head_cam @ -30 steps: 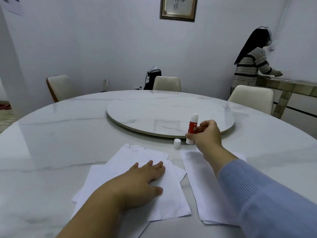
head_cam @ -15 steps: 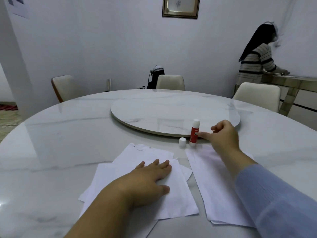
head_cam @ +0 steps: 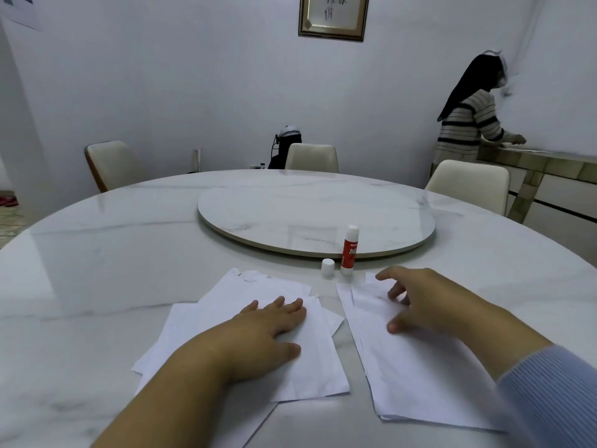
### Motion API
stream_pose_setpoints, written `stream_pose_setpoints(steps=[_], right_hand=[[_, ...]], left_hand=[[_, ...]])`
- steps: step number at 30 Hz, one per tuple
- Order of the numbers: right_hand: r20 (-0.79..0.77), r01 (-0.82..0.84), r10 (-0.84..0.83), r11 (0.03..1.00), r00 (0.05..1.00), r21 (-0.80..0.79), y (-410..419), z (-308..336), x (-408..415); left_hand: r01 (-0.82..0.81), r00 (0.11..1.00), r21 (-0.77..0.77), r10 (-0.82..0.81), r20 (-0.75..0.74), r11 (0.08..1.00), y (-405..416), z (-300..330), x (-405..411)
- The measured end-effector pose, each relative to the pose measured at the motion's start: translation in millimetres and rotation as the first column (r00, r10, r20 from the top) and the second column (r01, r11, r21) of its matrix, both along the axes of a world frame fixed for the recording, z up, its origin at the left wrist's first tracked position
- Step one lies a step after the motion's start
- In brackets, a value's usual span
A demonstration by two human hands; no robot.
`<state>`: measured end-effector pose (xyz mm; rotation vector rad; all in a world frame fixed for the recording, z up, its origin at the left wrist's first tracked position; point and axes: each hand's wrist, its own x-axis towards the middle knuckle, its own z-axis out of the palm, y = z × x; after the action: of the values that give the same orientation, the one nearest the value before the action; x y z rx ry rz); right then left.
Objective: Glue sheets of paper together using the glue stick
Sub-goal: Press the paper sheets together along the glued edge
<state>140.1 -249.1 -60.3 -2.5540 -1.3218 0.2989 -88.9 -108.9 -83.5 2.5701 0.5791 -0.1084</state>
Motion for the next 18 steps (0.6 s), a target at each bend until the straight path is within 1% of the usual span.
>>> stream_pose_setpoints(steps=[3, 6, 9, 11, 12, 13, 15, 16, 17, 18], right_hand=[[0.009, 0.000, -0.001, 0.999, 1.000, 0.038, -2, 1, -6], [0.035, 0.034, -0.037, 0.998, 0.999, 0.061, -5, 3, -9], [0.066, 0.093, -0.096, 0.995, 0.993, 0.037, -11, 11, -9], [0.102, 0.087, -0.092, 0.995, 0.990, 0.056, -16, 20, -6], [0.101, 0.064, -0.072, 0.995, 0.992, 0.082, -20, 25, -3], [0.080, 0.036, -0.045, 0.993, 0.996, 0.114, -24, 32, -1], [0.013, -0.007, 0.004, 0.982, 1.000, 0.187, -34, 50, 4], [-0.061, -0.017, 0.033, 0.967, 0.998, 0.256, -40, 60, 4], [-0.181, -0.014, 0.083, 0.935, 0.980, 0.354, -46, 69, 2], [-0.321, 0.008, 0.160, 0.886, 0.933, 0.464, -50, 78, -1]], left_hand=[[0.010, 1.000, 0.017, -0.010, 0.003, 1.000, 1, -2, 0], [0.027, 0.999, 0.096, -0.030, 0.031, 0.995, 2, -7, 0], [0.022, 0.997, 0.169, -0.034, 0.068, 0.985, 1, -11, 4], [0.023, 0.994, 0.185, -0.041, 0.097, 0.983, 1, -14, 8], [0.015, 0.990, 0.175, -0.039, 0.134, 0.985, 1, -15, 9], [0.000, 0.980, 0.140, -0.028, 0.195, 0.990, 0, -15, 9], [-0.047, 0.921, -0.035, 0.057, 0.385, 0.998, -1, -9, 9], [-0.067, 0.865, -0.154, 0.134, 0.484, 0.986, -2, -4, 8], [-0.059, 0.790, -0.296, 0.226, 0.570, 0.953, -2, 4, 5], [0.011, 0.705, -0.464, 0.323, 0.632, 0.886, -1, 13, 1]])
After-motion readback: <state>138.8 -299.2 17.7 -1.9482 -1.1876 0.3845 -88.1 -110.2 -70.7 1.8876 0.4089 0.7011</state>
